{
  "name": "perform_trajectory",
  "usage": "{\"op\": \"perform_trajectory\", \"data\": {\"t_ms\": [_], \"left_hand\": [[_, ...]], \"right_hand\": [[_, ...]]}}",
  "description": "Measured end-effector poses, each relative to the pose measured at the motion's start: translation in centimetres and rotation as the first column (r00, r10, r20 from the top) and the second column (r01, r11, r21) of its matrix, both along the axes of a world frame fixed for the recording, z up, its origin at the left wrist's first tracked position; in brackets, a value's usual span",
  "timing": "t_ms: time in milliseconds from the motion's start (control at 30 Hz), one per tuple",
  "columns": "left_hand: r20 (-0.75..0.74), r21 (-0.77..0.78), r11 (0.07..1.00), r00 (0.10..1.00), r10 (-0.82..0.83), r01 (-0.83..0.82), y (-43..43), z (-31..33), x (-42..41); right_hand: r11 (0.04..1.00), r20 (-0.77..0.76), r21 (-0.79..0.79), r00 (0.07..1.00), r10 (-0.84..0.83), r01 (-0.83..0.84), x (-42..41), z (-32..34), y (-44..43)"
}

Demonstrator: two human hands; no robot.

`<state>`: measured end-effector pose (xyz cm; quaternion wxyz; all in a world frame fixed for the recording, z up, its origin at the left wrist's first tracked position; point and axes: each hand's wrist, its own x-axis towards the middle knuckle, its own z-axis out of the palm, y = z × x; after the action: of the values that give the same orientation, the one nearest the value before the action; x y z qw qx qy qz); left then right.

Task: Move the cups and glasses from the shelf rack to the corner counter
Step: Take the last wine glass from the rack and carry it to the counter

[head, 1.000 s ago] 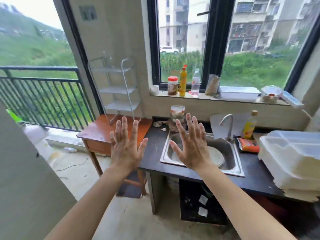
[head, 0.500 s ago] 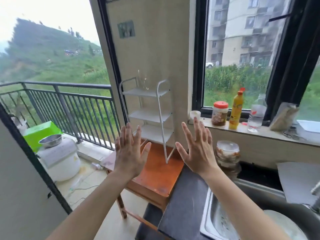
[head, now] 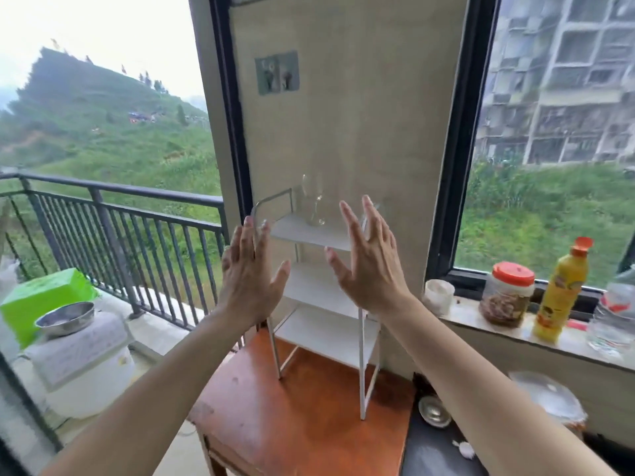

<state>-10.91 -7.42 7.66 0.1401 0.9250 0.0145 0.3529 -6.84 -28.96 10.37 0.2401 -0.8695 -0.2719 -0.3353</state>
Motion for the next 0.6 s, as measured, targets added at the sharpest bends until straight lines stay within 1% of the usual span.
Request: {"op": "perform_trajectory", "data": {"t_ms": [67, 133, 267, 367, 500, 600], "left_hand": [[0.016, -0.040, 0.998, 0.999, -0.041, 0.042, 2.4, 0.1, 4.0], [0.012, -0.042, 0.996, 0.997, -0.081, 0.081, 4.5, 0.0, 8.1], [-0.082, 0.046, 0.992, 0.991, -0.109, 0.113, 7.9, -0.5, 15.2], [-0.149, 0.111, 0.983, 0.980, -0.132, 0.149, 9.0, -1.8, 18.1], [-0.019, 0.110, 0.970, 0.976, -0.215, 0.216, 9.1, -3.8, 18.9], [0.014, 0.101, 0.970, 0.975, -0.224, 0.221, 9.3, -4.1, 19.2]], "right_hand": [[0.999, -0.027, 0.051, 1.000, -0.008, 0.009, 2.8, 1.3, 2.2], [0.993, -0.098, 0.113, 0.995, -0.019, 0.030, 5.6, 2.5, 4.5], [0.973, -0.310, 0.207, 0.950, -0.035, 0.104, 11.6, 3.6, 8.9], [0.940, -0.390, 0.296, 0.920, -0.043, 0.170, 15.5, 3.4, 11.5], [0.872, -0.492, 0.407, 0.870, -0.040, 0.270, 19.4, 2.0, 13.6], [0.816, -0.523, 0.493, 0.852, 0.000, 0.303, 21.4, 1.5, 14.8]]}}
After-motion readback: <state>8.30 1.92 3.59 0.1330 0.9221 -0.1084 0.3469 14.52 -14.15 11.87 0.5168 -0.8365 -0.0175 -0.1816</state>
